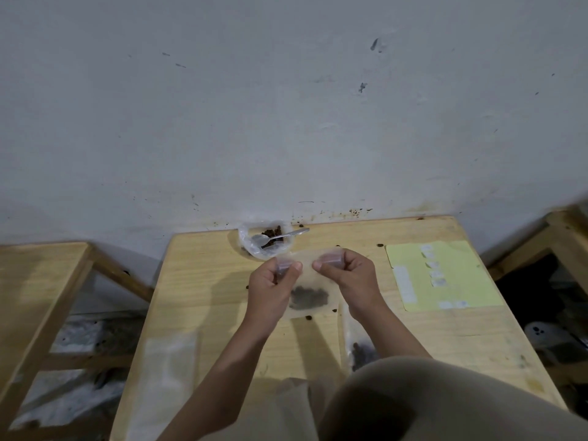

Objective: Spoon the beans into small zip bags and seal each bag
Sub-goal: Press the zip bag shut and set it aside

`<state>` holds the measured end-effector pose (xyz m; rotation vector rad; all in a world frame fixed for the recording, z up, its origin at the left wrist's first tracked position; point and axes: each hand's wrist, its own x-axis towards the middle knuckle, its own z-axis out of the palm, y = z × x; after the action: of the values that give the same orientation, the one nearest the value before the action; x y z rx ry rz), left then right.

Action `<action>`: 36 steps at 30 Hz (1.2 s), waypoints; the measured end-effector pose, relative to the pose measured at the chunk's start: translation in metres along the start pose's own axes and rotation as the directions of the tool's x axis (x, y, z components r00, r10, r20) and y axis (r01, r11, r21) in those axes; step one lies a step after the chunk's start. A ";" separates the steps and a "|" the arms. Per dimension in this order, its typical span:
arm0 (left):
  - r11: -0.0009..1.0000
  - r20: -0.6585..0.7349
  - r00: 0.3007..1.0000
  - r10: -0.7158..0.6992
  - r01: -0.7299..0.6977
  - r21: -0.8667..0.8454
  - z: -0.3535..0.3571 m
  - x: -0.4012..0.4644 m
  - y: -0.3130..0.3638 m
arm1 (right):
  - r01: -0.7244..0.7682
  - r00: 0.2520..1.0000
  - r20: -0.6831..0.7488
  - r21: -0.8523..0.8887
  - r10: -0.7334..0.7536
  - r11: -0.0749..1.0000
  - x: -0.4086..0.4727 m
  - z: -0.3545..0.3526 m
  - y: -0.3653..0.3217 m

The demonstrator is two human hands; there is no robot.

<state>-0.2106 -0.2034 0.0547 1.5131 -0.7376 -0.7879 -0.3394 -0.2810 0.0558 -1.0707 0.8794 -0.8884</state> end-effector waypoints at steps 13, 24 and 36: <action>0.990 0.045 0.992 -0.118 0.121 -0.075 0.023 0.021 0.000 | -0.039 0.999 -0.004 0.009 0.039 0.999 0.018 -0.017 0.001; 0.990 0.034 0.992 -0.125 0.127 -0.064 0.028 0.034 0.000 | -0.091 0.994 -0.056 0.113 0.098 0.989 0.023 -0.024 -0.002; 0.980 0.040 0.980 -0.193 0.195 -0.049 0.036 0.026 -0.010 | -0.087 0.975 -0.202 0.032 0.092 0.996 0.006 -0.050 -0.003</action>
<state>-0.2251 -0.2446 0.0409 1.5422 -0.5956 -0.9754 -0.3832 -0.3040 0.0462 -0.9239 1.0765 -0.9415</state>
